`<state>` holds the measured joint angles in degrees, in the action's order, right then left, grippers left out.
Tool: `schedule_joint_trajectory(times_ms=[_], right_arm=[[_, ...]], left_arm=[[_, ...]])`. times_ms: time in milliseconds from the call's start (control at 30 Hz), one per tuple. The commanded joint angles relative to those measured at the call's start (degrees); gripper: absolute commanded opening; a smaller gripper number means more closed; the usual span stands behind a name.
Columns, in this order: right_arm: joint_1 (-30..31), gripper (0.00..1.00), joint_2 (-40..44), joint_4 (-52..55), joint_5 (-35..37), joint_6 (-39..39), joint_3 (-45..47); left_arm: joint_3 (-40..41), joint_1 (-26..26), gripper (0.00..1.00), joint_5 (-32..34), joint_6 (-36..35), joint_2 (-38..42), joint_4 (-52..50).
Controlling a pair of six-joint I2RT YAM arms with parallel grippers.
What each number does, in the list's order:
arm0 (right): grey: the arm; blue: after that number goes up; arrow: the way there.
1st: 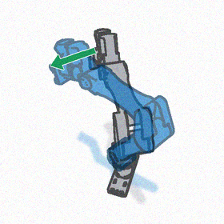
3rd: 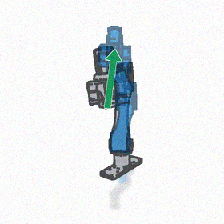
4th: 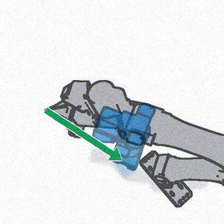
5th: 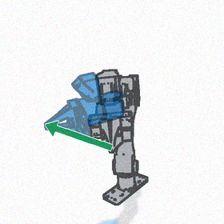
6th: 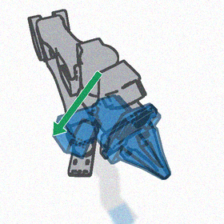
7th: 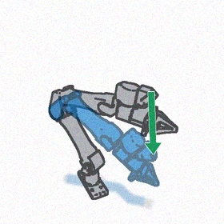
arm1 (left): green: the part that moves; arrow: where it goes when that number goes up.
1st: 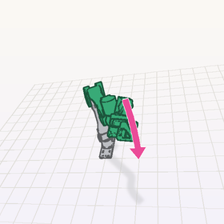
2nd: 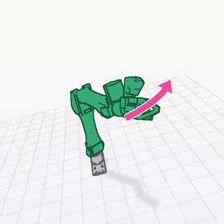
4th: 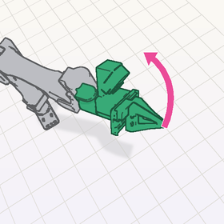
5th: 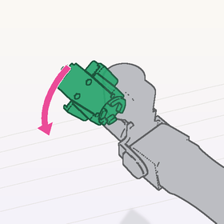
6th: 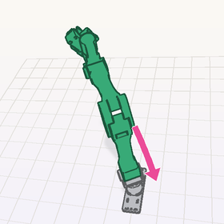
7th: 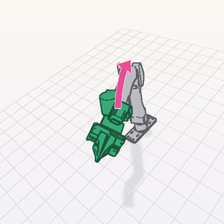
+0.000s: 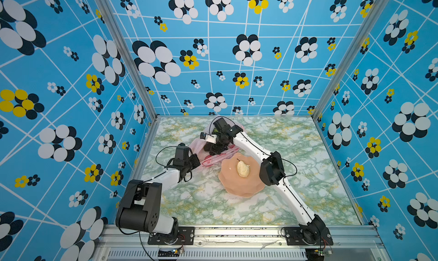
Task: Take fruits out of the plastic bag
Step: Pick up the fruit from the plastic bag.
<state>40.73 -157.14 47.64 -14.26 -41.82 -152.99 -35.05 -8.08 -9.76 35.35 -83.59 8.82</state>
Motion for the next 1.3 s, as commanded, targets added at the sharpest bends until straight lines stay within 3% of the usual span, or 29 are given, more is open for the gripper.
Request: schedule_joint_trajectory(times_ms=[0,200,400,733,1267], right_arm=[[0.1,0.83,-3.1,3.1,0.8,-1.3,-2.9],[1.4,0.74,-2.7,6.2,-0.6,-1.2,-3.3],[2.3,0.54,-1.4,8.4,-2.0,0.6,-2.0],[3.4,0.41,4.2,5.6,-4.1,4.8,2.6],[3.5,0.39,30.1,-16.8,0.0,15.0,36.8]], left_arm=[[1.8,0.7,0.00,-1.1,0.8,0.4,1.5],[2.0,0.8,0.00,-1.1,1.5,-0.1,1.8],[2.1,1.1,0.00,-1.0,1.5,0.1,1.6],[1.8,1.1,0.00,-0.4,1.1,-0.2,0.9],[1.6,1.2,0.00,-0.9,0.9,-0.5,0.7]])
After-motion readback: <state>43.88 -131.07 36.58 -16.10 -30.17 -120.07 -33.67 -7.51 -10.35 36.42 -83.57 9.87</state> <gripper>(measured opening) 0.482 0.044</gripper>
